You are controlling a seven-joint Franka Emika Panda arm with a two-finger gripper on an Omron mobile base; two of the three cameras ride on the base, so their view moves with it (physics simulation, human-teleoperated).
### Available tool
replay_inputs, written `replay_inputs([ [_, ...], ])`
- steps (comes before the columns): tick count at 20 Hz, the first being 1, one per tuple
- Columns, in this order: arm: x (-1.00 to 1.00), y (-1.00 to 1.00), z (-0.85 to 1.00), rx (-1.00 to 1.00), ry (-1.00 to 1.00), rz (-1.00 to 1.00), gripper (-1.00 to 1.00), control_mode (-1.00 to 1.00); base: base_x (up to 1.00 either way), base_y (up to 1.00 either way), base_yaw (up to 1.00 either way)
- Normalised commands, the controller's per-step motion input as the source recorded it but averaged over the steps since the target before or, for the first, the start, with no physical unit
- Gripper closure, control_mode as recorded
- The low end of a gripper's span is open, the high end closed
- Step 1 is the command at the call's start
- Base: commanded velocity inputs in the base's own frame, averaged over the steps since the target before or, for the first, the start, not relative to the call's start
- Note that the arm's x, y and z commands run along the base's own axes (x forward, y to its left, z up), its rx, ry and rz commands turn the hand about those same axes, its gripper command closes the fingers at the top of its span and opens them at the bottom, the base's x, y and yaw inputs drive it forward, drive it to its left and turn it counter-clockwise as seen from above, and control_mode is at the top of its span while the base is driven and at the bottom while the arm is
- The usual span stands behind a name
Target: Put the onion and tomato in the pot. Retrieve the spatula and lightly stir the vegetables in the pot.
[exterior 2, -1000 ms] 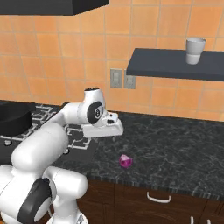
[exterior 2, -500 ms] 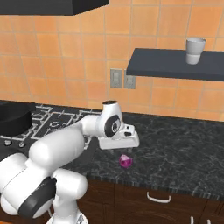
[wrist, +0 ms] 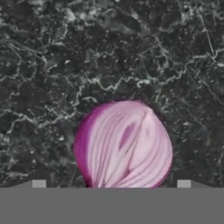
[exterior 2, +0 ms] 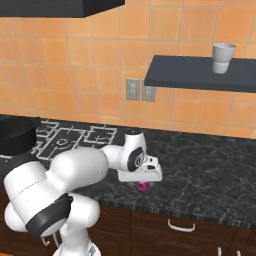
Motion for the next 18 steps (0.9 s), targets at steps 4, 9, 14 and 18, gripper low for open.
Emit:
replay_inputs([
  [4,0.00,-0.01,-0.30,0.00,-0.05,0.00,-1.00,-1.00,0.00,0.00,0.00],
  [9,0.07,-0.09,-0.26,0.00,-0.03,0.00,-1.00,-1.00,0.00,0.00,0.00],
  [14,0.01,-0.02,-0.13,0.00,-0.04,0.00,1.00,-1.00,0.00,0.00,0.00],
  [18,-0.17,0.00,0.31,0.03,-0.17,0.00,1.00,-1.00,0.00,0.00,0.00],
])
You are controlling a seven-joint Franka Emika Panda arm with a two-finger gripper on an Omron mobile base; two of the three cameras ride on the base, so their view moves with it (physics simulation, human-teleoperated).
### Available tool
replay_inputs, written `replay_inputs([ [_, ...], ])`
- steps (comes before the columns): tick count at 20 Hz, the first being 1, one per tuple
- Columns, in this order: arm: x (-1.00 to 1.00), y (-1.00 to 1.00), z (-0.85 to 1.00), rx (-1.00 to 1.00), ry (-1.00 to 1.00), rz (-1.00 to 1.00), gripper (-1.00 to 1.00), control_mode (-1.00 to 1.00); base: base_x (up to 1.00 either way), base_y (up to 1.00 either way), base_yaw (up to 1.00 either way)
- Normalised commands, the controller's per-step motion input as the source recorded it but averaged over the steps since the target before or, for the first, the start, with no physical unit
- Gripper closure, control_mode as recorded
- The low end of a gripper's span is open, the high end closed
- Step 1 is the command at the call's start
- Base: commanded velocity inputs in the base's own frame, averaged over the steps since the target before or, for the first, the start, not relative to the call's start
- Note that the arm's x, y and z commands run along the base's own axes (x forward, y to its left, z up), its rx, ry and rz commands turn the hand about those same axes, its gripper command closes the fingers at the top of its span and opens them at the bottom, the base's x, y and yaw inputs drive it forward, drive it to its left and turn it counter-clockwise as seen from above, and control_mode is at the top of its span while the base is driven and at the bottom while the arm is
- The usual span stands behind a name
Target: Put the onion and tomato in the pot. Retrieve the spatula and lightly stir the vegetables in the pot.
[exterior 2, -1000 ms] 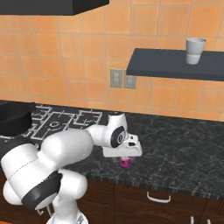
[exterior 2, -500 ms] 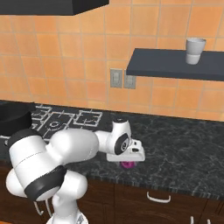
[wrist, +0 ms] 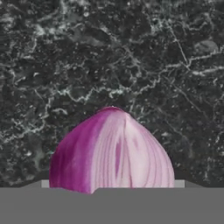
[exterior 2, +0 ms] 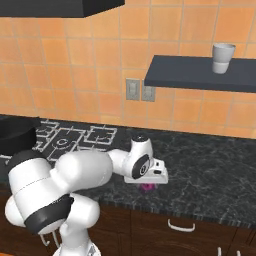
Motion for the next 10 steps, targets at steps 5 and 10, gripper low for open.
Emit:
replay_inputs([
  [5,-0.19,0.08,0.99,0.13,-0.10,0.00,1.00,-1.00,0.00,0.00,0.00],
  [10,-0.01,0.25,1.00,0.07,0.00,0.00,1.00,-1.00,0.00,0.00,0.00],
])
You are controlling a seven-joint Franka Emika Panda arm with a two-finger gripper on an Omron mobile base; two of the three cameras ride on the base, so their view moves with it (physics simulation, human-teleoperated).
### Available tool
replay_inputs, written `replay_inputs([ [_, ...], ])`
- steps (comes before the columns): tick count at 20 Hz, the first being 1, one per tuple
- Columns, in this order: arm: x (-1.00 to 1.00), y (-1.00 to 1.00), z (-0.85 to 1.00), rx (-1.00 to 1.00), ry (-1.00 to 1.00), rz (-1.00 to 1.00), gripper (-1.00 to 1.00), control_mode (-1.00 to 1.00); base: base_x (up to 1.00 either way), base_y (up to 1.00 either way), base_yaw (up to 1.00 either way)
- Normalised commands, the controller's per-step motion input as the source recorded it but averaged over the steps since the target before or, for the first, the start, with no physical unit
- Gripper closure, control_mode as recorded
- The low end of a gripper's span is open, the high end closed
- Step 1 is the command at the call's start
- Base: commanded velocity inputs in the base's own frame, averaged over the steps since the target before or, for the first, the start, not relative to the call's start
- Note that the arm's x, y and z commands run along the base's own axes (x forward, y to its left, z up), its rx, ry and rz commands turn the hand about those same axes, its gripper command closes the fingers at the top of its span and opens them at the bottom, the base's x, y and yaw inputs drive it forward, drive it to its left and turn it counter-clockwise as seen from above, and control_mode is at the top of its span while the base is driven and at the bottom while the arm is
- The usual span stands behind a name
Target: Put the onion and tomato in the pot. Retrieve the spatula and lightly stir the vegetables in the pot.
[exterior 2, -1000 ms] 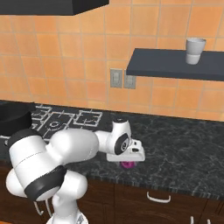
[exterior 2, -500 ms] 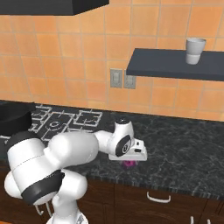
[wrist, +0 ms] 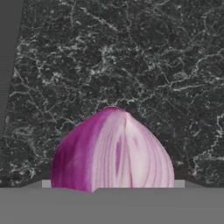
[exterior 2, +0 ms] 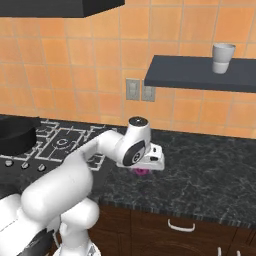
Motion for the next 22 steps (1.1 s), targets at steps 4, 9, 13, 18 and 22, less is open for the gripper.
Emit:
replay_inputs([
  [4,-0.19,0.55,1.00,0.00,0.04,0.00,1.00,-1.00,0.00,0.00,0.00],
  [9,-0.36,0.41,1.00,0.00,0.05,0.00,1.00,-1.00,0.00,0.00,0.00],
  [13,-0.17,0.34,0.80,0.00,0.10,0.00,1.00,-1.00,0.00,0.00,0.00],
  [18,-0.06,0.06,0.14,0.00,0.03,0.00,1.00,1.00,-0.08,0.20,0.00],
  [22,0.00,0.00,0.00,0.00,0.00,0.00,1.00,1.00,-0.13,1.00,0.00],
])
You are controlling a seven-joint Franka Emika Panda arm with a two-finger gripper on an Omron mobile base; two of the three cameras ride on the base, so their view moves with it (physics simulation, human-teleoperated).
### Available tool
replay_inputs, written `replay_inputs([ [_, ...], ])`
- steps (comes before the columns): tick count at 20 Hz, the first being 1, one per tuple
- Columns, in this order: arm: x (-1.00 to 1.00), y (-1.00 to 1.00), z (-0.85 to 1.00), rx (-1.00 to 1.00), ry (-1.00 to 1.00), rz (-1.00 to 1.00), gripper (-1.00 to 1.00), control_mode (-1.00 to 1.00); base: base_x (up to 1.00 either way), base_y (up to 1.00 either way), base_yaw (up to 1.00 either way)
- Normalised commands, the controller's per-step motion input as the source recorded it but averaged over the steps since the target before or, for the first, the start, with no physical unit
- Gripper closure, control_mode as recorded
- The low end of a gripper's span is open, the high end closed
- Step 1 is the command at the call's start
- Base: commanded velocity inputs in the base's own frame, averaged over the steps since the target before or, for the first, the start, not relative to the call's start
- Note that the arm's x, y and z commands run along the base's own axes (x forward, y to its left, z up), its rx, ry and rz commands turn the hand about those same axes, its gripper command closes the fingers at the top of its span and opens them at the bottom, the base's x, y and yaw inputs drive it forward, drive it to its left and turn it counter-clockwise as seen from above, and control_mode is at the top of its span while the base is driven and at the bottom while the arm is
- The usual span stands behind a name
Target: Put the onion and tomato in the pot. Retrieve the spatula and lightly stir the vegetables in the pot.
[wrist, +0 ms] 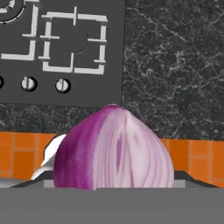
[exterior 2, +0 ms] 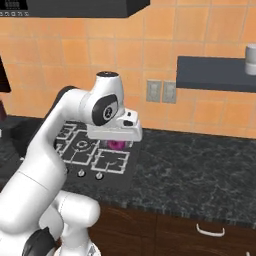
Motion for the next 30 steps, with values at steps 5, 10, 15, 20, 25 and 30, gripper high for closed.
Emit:
replay_inputs([
  [5,0.00,0.00,0.00,0.00,0.00,0.00,1.00,1.00,0.00,1.00,0.00],
  [10,0.00,0.00,0.00,0.00,0.00,0.00,1.00,1.00,-0.01,1.00,0.00],
  [15,0.00,0.00,0.00,0.00,0.00,0.00,1.00,1.00,0.00,1.00,0.00],
  [20,0.00,0.00,0.00,0.00,0.00,0.00,1.00,1.00,0.16,0.90,0.00],
  [25,0.00,0.00,0.00,0.00,0.00,0.00,1.00,1.00,0.84,0.20,0.00],
  [30,0.39,-0.09,0.09,0.00,0.00,-0.01,1.00,-1.00,0.60,0.00,-0.01],
])
